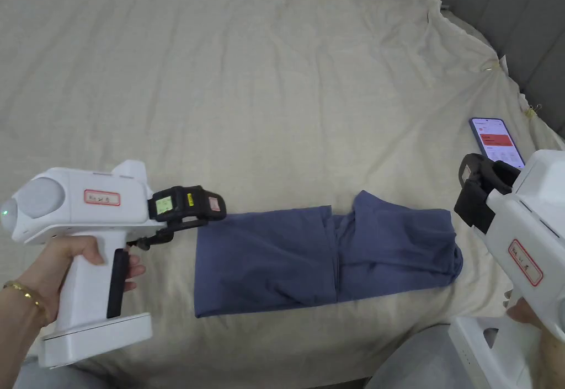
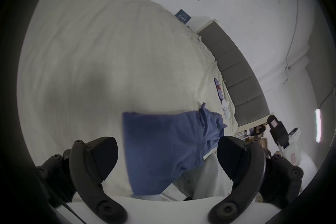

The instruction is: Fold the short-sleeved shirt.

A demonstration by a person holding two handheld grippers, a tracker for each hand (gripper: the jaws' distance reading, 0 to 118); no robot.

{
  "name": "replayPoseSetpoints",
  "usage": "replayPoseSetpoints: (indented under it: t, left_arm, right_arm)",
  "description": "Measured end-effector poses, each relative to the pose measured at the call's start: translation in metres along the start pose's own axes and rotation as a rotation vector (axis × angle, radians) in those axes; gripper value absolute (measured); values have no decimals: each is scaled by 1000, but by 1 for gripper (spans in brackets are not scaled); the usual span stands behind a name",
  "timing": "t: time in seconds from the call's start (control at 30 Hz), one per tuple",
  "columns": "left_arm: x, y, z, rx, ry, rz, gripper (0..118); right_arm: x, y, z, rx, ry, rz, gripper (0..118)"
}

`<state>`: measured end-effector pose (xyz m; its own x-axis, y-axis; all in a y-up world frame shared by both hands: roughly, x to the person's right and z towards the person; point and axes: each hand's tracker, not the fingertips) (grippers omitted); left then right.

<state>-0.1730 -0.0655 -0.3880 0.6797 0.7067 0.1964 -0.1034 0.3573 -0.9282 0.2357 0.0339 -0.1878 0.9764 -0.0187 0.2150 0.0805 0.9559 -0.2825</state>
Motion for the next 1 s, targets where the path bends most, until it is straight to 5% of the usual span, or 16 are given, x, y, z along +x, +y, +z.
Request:
replayPoseSetpoints:
  t: [0.5, 0.67, 0.7, 0.77, 0.83, 1.0]
  left_arm:
    - [-45, -35, -35, -108, -179, 152, 108]
    - [-39, -31, -51, -133, -191, 148, 82]
    - [-36, -30, -54, -143, -183, 146, 69]
    - [-34, -30, -61, -174, -133, 120, 20]
    - [-27, -33, -71, -188, 22, 72, 14]
    - [3, -29, -63, -168, 99, 66, 11]
  right_arm:
    - [7, -9, -7, -39, -15, 3, 0]
    - [6, -17, -10, -68, -9, 2, 0]
    - [5, -18, -11, -74, -7, 7, 0]
    - [-1, -18, -11, -81, 0, 7, 0]
    - [-3, -19, -13, -86, 10, 4, 0]
    - [-12, -16, -15, -92, 29, 15, 0]
